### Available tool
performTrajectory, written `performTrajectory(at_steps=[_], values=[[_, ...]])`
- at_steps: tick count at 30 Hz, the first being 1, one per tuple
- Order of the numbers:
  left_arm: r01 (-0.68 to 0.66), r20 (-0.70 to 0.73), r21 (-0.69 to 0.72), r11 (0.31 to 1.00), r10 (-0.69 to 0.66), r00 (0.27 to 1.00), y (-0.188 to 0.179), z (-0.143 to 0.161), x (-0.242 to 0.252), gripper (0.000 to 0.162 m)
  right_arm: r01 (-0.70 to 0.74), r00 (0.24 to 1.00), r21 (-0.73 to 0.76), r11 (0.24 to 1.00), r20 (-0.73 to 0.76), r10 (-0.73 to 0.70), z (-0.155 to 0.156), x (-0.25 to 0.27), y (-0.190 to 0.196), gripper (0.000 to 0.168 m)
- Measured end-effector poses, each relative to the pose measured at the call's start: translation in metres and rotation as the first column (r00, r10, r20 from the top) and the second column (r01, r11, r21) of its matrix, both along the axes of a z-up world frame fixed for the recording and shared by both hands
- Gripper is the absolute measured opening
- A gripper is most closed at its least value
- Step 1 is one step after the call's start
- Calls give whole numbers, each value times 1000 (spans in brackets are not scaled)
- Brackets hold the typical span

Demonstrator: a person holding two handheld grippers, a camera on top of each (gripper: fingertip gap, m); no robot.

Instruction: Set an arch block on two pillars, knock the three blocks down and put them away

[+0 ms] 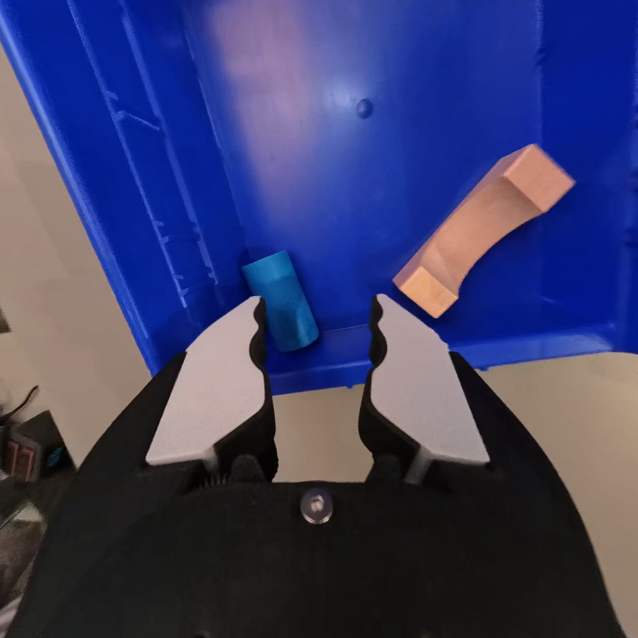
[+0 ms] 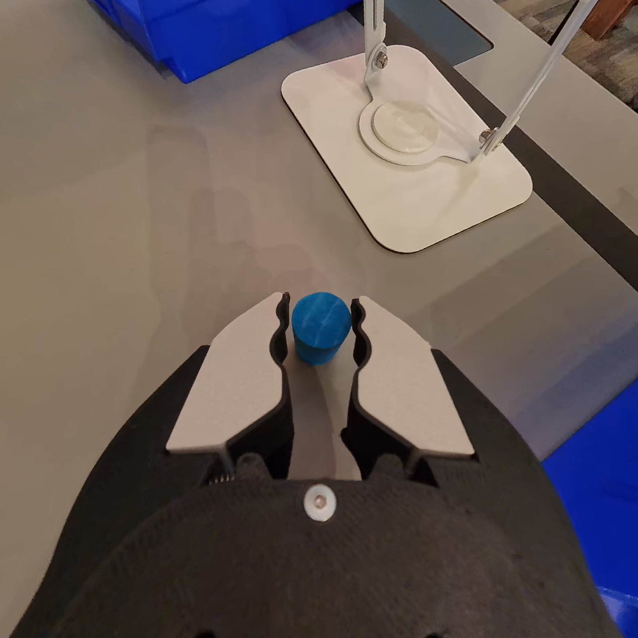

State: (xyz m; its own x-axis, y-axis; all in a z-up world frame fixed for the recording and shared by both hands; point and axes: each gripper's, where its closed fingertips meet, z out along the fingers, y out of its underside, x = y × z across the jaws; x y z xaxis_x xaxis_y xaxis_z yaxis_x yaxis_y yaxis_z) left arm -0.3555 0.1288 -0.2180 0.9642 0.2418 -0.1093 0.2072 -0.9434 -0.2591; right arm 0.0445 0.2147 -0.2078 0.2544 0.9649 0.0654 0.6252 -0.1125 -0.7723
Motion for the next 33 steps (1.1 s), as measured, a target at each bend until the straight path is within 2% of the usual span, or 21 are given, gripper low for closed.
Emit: performTrajectory(at_steps=[2, 9, 10, 12, 15, 17, 20, 22, 25, 28, 30, 33], values=[[-19, -28, -57, 998, 17, 999, -5, -10, -7, 69, -2, 1000, 5, 1000, 1, 2, 1, 0, 0, 35], [-90, 55, -65, 994, 93, 994, -1, -28, -7, 73, -5, 1000, 19, 1000, -7, 5, 5, 0, -1, 33], [-104, 99, -53, 993, 109, 989, 2, -29, -4, 70, -4, 1000, 20, 1000, -7, 4, 6, 1, -1, 33], [-86, 206, -26, 996, 89, 975, 9, -32, 8, 54, -2, 1000, 21, 1000, -9, 2, 6, 1, 0, 33], [-45, 134, -11, 999, 46, 990, 11, -28, 3, 52, 0, 1000, 23, 1000, -10, 0, 7, 2, 1, 34], [-9, 154, -53, 999, 17, 988, 8, -30, 7, 54, 0, 1000, 25, 1000, -11, 0, 7, 2, 1, 34], [47, 201, -117, 992, -23, 979, 5, -33, 11, 49, -2, 1000, 26, 1000, -9, 3, 7, 2, 0, 34], [54, 219, -129, 990, -25, 975, 8, -34, 8, 34, -1, 1000, 31, 1000, -3, 1, 7, 3, 1, 34], [99, 239, -145, 984, -62, 969, 10, -36, 8, 32, 1, 1000, 37, 999, -5, -1, 9, 3, 1, 34], [117, 225, -75, 990, -98, 970, 17, -31, 6, 32, 12, 1000, 40, 999, -20, -12, 13, 5, 3, 35], [116, 190, 40, 992, -121, 974, 26, -18, 5, 33, 23, 999, 47, 999, -36, -21, 18, 7, 6, 39], [148, 57, 276, 950, -170, 984, 35, 20, 7, 32, 43, 996, 93, 995, -78, -36, 35, 11, 8, 44]])
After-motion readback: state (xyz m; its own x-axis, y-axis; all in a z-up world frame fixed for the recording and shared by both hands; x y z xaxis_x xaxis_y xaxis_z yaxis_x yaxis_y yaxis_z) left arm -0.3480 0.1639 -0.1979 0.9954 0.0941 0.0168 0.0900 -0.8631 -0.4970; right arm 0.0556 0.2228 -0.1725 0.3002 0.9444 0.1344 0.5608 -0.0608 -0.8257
